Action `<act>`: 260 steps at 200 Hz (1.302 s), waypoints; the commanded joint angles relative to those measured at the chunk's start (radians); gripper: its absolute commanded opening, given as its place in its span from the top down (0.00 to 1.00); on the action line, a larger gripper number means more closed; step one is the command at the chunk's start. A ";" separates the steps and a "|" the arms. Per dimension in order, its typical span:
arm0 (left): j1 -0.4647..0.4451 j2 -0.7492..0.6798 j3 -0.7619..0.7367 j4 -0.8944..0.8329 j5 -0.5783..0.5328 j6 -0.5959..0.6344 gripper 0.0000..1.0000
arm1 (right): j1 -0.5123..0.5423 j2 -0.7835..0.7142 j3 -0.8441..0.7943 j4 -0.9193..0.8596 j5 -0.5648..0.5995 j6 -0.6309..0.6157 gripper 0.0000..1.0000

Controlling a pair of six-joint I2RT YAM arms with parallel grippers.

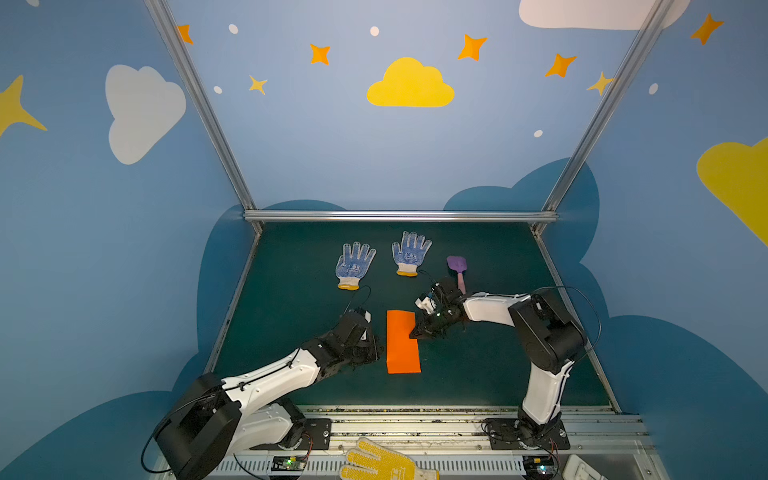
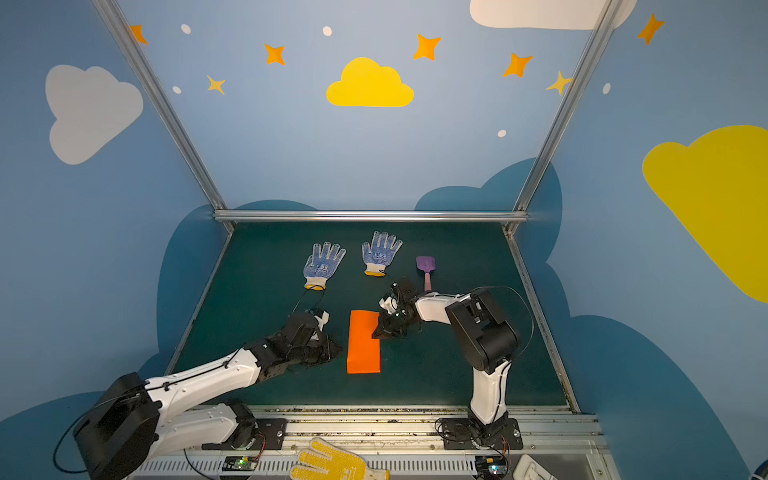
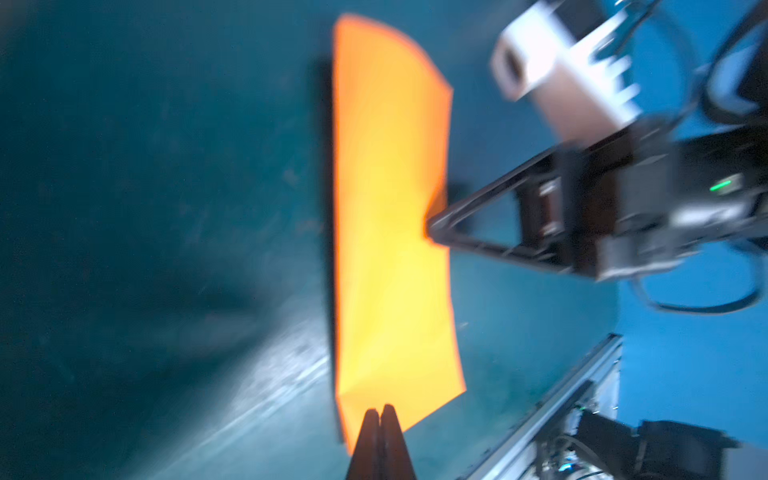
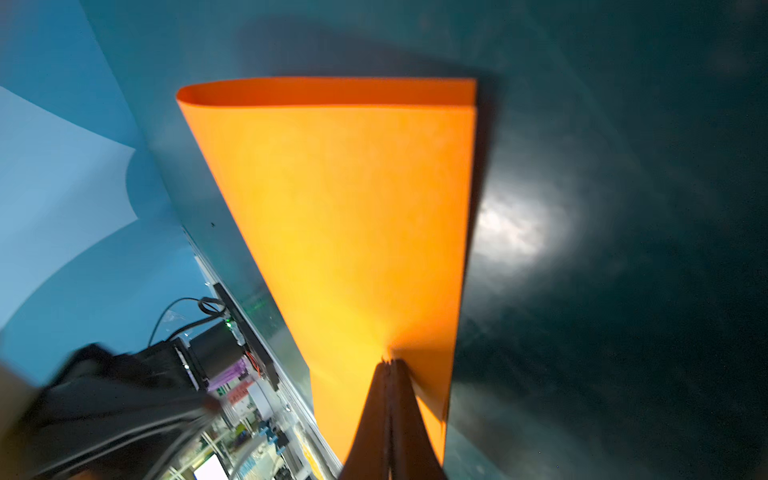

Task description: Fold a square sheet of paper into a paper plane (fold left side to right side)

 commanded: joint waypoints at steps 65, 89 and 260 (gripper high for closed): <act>0.104 0.438 0.351 -0.068 0.133 0.224 0.96 | -0.023 0.130 0.070 -0.218 0.361 -0.178 1.00; 0.108 0.492 0.356 -0.049 0.133 0.228 0.96 | -0.023 0.125 0.054 -0.200 0.338 -0.168 1.00; 0.181 0.640 0.395 -0.039 0.124 0.264 0.96 | -0.027 0.111 0.072 -0.208 0.304 -0.168 1.00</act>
